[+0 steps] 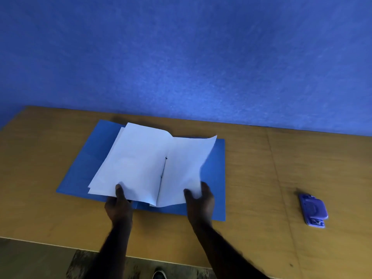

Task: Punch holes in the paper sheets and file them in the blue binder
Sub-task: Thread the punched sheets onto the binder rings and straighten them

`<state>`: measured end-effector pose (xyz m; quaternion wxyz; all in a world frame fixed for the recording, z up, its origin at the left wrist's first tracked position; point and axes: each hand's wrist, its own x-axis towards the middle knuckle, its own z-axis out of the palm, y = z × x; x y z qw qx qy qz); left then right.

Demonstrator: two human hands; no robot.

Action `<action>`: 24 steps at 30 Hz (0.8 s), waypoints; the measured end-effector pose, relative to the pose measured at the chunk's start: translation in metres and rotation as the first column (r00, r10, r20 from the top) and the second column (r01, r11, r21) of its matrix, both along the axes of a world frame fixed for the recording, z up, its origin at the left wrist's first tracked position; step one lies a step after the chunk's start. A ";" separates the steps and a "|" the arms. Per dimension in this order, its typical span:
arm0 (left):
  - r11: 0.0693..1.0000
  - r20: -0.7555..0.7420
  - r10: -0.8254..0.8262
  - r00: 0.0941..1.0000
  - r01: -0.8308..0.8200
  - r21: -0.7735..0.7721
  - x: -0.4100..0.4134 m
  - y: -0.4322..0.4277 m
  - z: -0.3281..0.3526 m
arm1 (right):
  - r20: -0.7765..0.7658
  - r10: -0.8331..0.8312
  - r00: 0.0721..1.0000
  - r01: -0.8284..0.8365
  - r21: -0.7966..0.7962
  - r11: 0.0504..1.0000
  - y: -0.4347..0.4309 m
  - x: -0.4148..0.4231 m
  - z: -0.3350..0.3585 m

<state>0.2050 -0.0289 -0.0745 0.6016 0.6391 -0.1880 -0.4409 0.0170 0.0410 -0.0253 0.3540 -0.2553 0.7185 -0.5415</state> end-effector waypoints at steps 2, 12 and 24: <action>1.000 -0.019 -0.009 1.000 0.008 -0.019 0.000 0.000 0.001 | 0.018 0.082 0.996 -0.081 -0.059 0.995 -0.010 0.015 0.010; 0.977 -0.093 -0.174 0.980 0.160 -0.139 0.002 0.002 0.006 | -0.111 0.495 0.862 -0.502 -0.038 0.864 -0.064 0.085 0.038; 0.908 0.177 -0.276 0.945 0.317 -0.274 -0.002 0.004 0.013 | 0.286 0.595 0.751 -0.568 -0.180 0.803 -0.081 0.085 0.034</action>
